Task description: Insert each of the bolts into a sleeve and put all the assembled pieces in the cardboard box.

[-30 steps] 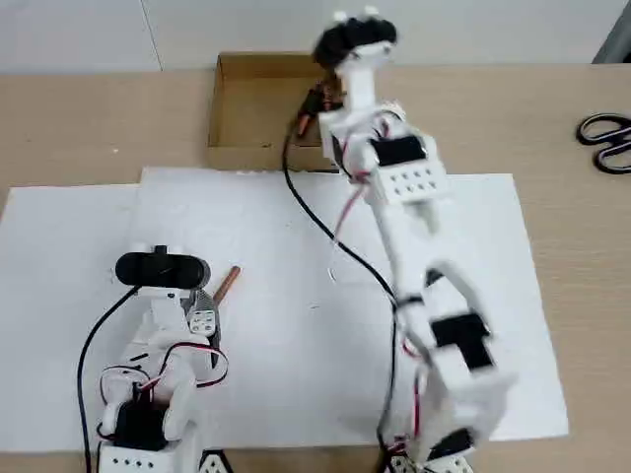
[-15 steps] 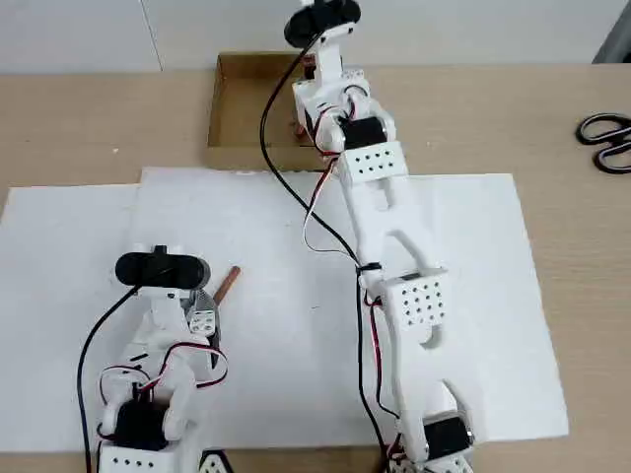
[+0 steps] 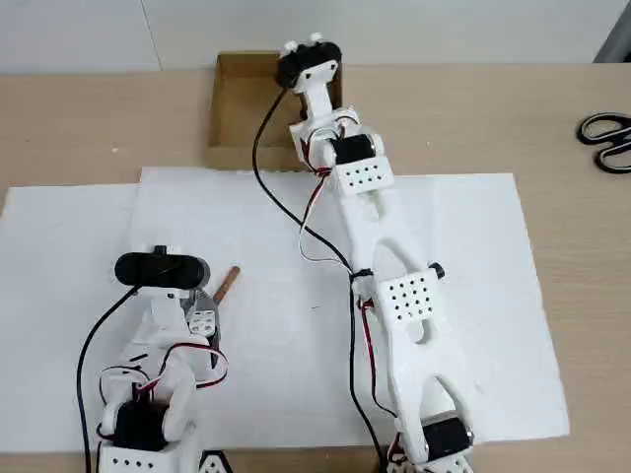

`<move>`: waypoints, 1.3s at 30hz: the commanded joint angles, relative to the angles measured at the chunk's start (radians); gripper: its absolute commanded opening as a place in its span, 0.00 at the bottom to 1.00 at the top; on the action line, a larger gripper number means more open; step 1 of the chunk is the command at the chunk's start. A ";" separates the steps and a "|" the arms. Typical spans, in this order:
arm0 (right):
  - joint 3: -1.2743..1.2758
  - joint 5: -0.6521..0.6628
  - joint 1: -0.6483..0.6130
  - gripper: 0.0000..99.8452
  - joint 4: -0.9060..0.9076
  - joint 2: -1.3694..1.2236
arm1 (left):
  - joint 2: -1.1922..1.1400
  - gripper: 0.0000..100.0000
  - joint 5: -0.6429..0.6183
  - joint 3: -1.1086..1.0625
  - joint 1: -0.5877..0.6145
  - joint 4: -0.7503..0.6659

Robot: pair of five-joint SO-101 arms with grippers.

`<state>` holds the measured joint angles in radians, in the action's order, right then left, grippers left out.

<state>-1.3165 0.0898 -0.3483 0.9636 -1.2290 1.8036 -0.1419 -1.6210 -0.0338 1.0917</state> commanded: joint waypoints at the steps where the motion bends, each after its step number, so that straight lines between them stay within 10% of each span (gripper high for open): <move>1: -0.046 0.017 -0.002 0.23 0.061 0.036 | 0.006 0.01 0.003 0.002 -0.006 0.002; 13: -0.048 0.017 -0.005 0.25 0.174 0.254 | 0.006 0.01 0.002 0.002 -0.006 0.002; 24: -0.031 0.005 0.001 0.25 0.782 0.527 | 0.006 0.01 -0.012 0.002 -0.002 0.002; 39: 0.933 -0.361 0.137 0.25 0.774 1.069 | 0.006 0.01 -0.025 0.002 0.002 0.002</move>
<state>-0.5708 -0.2186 -0.2225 1.7246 -0.3314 1.8036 -0.1619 -1.6210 -0.0338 1.0917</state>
